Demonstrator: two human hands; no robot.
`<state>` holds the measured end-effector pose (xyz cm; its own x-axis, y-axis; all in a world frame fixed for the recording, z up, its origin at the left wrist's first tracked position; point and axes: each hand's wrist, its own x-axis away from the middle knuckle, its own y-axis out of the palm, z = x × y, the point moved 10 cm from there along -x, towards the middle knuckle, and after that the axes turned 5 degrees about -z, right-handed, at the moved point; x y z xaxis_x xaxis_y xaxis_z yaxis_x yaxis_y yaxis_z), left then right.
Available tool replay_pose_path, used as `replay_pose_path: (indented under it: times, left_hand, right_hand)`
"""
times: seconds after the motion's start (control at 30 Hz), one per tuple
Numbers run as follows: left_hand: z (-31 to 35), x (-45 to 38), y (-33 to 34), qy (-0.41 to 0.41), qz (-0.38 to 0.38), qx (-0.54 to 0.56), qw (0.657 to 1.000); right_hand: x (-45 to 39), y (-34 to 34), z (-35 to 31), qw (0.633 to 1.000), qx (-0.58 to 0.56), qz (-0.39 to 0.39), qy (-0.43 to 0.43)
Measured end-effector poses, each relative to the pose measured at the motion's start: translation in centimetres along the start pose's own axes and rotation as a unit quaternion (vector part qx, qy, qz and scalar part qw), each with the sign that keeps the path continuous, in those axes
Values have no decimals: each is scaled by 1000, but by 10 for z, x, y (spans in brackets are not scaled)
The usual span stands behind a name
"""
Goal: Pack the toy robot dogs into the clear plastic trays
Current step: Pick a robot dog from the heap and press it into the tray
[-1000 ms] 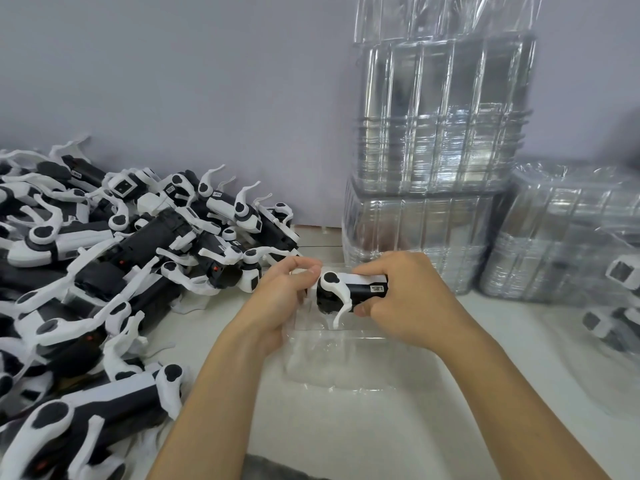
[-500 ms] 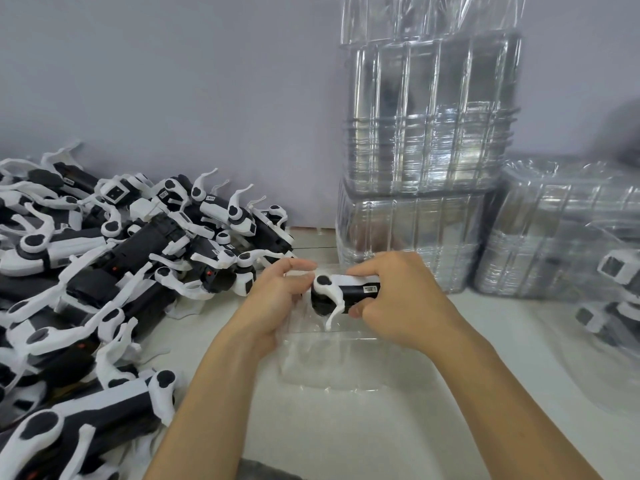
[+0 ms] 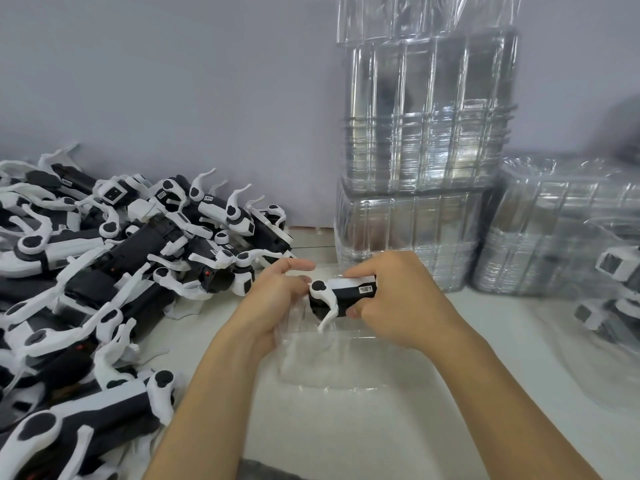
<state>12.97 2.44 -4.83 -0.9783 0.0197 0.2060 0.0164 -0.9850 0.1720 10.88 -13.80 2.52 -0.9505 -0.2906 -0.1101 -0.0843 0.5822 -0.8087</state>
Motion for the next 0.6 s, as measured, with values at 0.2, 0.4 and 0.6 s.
replay_pose_path:
  times: [0.2, 0.4, 0.6]
  left_hand:
    - [0, 0, -3, -14, 26, -2, 1000]
    - [3, 6, 0, -14, 34, 13, 999]
    - [1, 5, -1, -23, 35, 23, 999]
  right_hand:
    - [-1, 2, 0, 1000, 29, 5, 5]
    - [-1, 0, 3, 1000, 14, 4, 10]
    - [-2, -28, 10, 998, -27, 51, 7]
